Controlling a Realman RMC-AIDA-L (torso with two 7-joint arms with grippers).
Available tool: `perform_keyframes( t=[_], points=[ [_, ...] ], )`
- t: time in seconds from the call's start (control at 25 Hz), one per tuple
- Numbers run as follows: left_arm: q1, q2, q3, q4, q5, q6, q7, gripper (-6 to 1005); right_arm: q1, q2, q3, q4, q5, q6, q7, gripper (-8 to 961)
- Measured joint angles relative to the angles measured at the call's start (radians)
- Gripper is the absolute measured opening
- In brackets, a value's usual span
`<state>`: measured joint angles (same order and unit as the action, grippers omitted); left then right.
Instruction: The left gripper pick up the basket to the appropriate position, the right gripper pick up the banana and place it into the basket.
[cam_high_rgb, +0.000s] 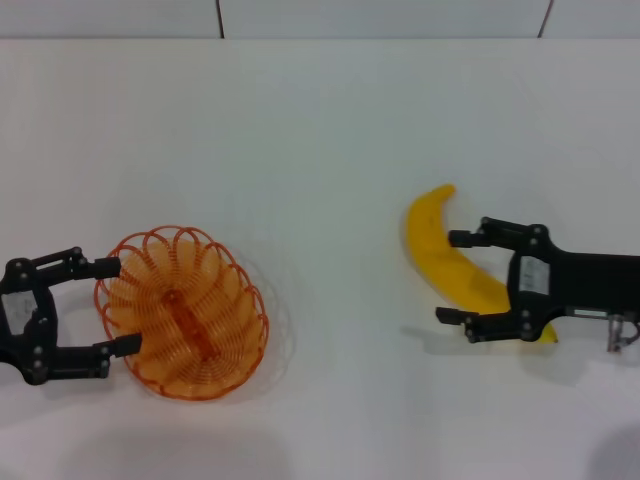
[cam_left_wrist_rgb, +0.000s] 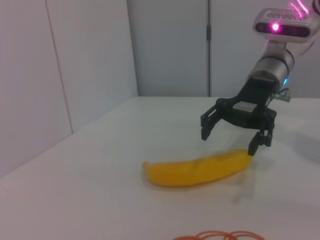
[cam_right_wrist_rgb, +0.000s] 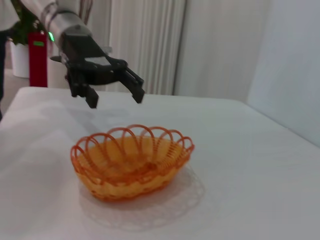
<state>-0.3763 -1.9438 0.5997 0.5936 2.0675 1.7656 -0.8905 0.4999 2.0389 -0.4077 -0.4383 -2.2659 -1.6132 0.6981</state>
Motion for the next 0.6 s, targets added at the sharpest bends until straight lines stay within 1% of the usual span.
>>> perform_keyframes(
  t=[0.12, 0.6],
  points=[
    [-0.003, -0.003, 0.0, 0.0, 0.0, 0.0, 0.0, 875, 0.013, -0.002, 0.0, 0.018, -0.005, 0.001, 0.0, 892],
    [-0.003, -0.004, -0.005, 0.0, -0.001, 0.0, 0.0, 876, 0.008, -0.002, 0.003, 0.018, 0.003, 0.001, -0.001, 892]
  ],
)
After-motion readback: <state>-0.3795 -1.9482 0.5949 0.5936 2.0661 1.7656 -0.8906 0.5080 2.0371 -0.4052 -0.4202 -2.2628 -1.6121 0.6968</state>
